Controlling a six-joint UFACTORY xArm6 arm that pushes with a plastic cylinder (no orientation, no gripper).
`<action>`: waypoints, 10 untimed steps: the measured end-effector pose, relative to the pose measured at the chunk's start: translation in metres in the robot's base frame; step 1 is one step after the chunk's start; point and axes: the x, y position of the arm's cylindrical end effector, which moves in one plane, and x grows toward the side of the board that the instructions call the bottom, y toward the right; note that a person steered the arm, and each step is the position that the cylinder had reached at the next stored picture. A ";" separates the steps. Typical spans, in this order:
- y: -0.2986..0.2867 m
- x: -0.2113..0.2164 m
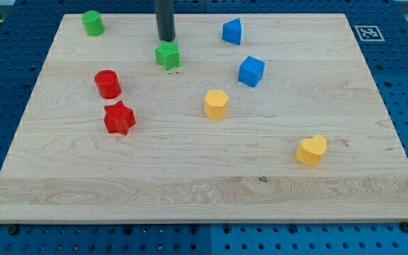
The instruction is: Place the blue triangle diagonally to the blue cube
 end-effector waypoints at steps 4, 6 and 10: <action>-0.022 0.030; -0.008 0.059; 0.078 0.102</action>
